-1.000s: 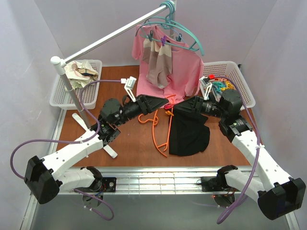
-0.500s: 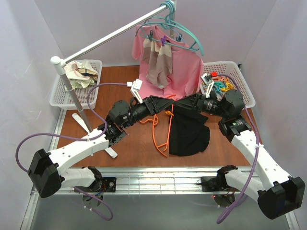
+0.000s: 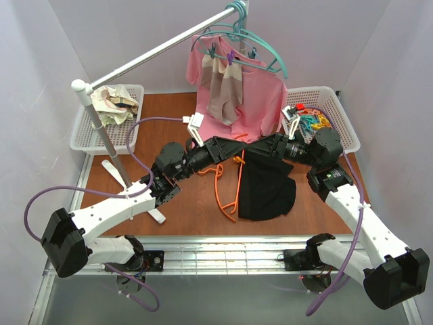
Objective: Clip the underwear to the hanger
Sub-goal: Pick up the clamp at the center of the board.
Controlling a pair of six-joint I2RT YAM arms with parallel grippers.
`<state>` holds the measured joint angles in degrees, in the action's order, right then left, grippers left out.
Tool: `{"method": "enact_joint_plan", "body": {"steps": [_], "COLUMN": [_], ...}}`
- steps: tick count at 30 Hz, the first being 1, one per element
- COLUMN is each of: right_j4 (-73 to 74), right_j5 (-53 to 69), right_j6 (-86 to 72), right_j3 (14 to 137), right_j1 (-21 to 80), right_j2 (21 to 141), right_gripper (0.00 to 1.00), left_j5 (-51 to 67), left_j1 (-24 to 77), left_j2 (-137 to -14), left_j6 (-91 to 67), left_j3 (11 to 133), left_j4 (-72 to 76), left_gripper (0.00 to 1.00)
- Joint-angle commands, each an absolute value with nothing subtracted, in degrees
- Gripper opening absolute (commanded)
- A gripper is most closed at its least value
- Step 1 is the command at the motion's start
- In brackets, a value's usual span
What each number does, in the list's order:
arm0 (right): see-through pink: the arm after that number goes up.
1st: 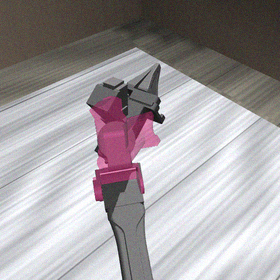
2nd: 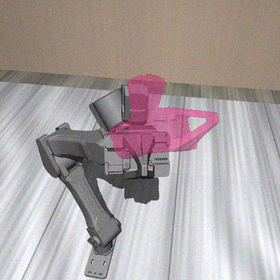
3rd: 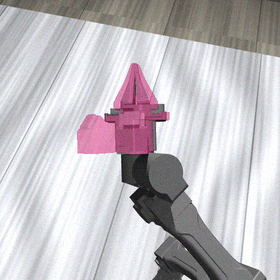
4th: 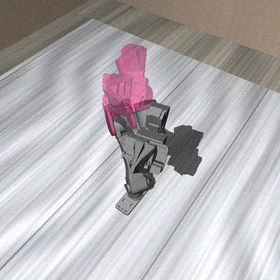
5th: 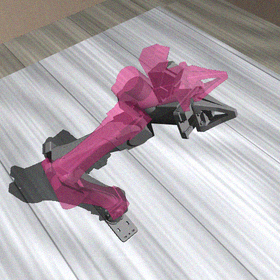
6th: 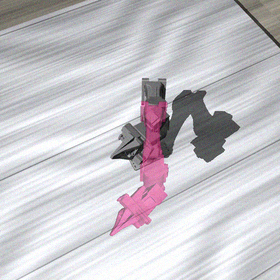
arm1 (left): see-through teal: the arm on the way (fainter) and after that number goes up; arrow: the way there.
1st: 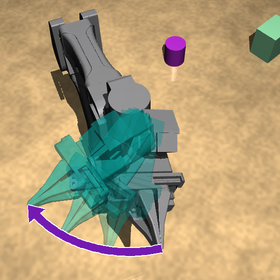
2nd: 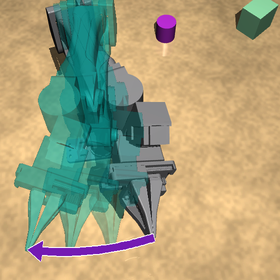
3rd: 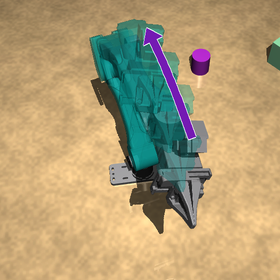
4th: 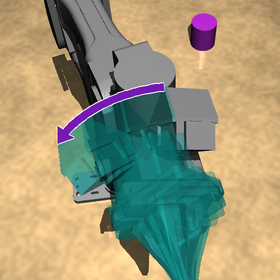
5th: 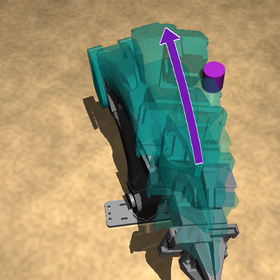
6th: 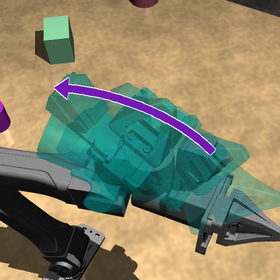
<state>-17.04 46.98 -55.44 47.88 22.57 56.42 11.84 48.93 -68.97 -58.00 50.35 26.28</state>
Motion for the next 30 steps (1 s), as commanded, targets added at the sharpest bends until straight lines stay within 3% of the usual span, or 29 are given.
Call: {"method": "enact_joint_plan", "body": {"steps": [1, 24, 27, 30], "right_j4": [-19.69, -19.6, -19.6, -19.6], "right_j5": [46.58, 46.49, 46.58, 46.84], "right_j6": [-55.55, -55.55, -55.63, -55.72], "right_j3": [47.55, 47.2, 47.11, 46.93], "right_j1": [22.76, 22.76, 22.76, 22.76], "right_j2": [55.72, 55.46, 55.46, 55.55], "right_gripper": [0.01, 0.01, 0.01, 0.01], "left_j5": [13.79, 10.81, 10.98, 11.07], "left_j1": [49.57, 49.92, 49.92, 49.92], "left_j2": [-69.08, -66.01, -66.18, -66.18], "left_j6": [-58.45, -58.62, -58.71, -58.71], "left_j3": [51.77, 48.87, 48.96, 48.6], "left_j4": [26.9, 28.83, 28.74, 29.27], "left_gripper": [0.46, 0.34, 0.3, 0.2]}}
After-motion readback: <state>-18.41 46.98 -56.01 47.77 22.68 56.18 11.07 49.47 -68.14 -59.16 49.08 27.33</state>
